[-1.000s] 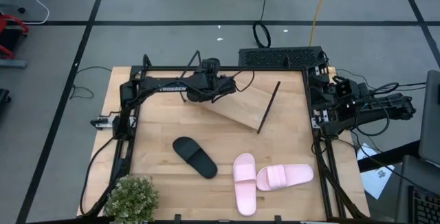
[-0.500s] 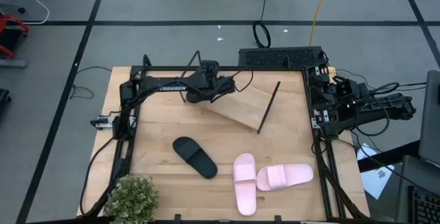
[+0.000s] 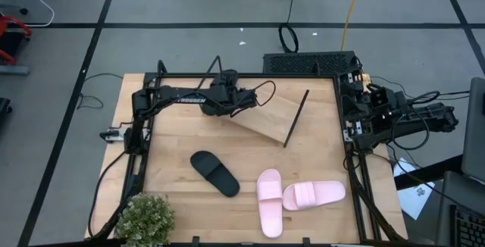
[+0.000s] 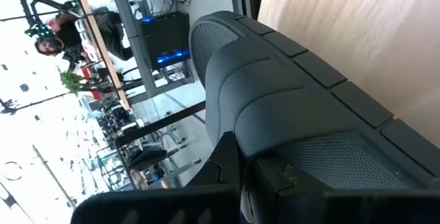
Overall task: Pick and place slides into the shelf
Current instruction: Put the top black slides on the shelf
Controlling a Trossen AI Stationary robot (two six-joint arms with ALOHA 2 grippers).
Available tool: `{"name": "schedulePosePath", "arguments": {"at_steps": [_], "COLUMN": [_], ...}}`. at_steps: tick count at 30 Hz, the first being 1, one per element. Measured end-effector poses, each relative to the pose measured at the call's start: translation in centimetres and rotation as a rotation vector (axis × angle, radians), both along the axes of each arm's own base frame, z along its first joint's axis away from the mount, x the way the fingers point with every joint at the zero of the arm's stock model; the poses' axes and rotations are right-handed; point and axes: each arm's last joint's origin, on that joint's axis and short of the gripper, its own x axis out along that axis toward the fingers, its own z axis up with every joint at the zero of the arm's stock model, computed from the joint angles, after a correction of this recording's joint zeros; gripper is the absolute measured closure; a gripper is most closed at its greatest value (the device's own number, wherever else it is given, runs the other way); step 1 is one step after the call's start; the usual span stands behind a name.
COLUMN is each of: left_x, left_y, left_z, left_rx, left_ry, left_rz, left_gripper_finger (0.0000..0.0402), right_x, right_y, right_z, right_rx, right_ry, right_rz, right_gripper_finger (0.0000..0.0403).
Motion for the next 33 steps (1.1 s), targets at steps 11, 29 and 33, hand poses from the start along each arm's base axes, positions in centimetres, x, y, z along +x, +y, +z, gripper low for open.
{"name": "schedulePosePath", "arguments": {"at_steps": [11, 29, 33], "left_x": [0.2, -0.6, -0.8], "left_y": [0.3, 0.3, 0.2], "left_z": [0.1, -2.0, -2.5], "left_rx": [0.013, 0.006, 0.003], "left_ry": [-0.019, 0.044, 0.049], "left_rz": [-0.005, -0.009, -0.009], "left_gripper_finger": [0.0402, 0.0401, 0.0402], "right_x": [0.0, 0.0, 0.0], "right_y": [0.0, 0.0, 0.0], "right_z": [0.0, 0.0, 0.0], "right_rx": [-0.002, -0.003, -0.004], "right_ry": [0.0, 0.0, 0.0], "right_rz": [0.001, 0.002, 0.001], "right_gripper_finger": [0.0273, 0.0273, 0.0273]}}
